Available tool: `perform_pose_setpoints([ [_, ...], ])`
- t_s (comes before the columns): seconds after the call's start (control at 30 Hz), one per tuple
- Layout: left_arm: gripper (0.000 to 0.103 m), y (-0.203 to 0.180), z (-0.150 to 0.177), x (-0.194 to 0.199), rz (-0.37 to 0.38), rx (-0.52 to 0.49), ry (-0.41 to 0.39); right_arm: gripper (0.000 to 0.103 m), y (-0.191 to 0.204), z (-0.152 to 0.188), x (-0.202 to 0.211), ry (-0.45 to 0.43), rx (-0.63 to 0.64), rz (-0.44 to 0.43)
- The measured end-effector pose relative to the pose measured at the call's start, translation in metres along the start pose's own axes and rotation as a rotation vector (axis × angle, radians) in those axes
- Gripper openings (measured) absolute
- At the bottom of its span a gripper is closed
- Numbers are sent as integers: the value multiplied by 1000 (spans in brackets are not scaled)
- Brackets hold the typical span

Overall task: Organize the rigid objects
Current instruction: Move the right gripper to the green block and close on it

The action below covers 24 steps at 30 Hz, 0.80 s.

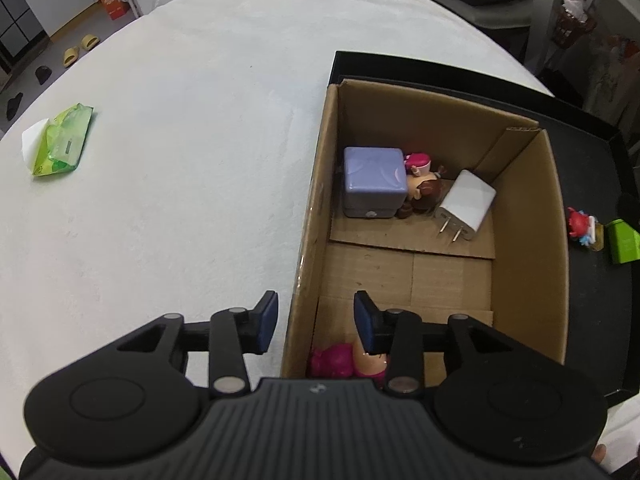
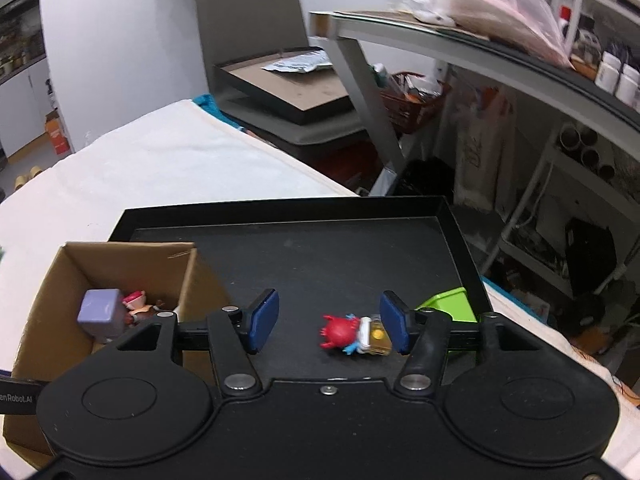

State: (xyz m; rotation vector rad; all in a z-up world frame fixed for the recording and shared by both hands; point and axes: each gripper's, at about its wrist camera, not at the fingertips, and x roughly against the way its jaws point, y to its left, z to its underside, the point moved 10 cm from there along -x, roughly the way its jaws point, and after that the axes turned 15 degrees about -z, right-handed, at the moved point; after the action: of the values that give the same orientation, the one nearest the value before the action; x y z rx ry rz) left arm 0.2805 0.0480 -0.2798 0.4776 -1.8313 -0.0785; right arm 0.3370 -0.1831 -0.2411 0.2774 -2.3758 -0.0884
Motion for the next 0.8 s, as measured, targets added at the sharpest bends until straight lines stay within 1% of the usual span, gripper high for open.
perform_pose_setpoints([
  [0.2,43,2,-5,-2,-36,11,5,68,-17,-4,-5,12,-1,26],
  [0.4,47,0,-13,-3,-66,11,-4,68,-43,-2,-12,40,-45,29],
  [0.6,49,-9,-14,-8,-84,7,14,68,-71,2,-18,55,-85,44],
  [0.7,49,-11,-16,-9,-124,6,13,68,-81,8,-26,75,-103,45],
  [0.8,50,-19,-17,-9,-113,12,27,68,-87,10,-32,79,-110,49],
])
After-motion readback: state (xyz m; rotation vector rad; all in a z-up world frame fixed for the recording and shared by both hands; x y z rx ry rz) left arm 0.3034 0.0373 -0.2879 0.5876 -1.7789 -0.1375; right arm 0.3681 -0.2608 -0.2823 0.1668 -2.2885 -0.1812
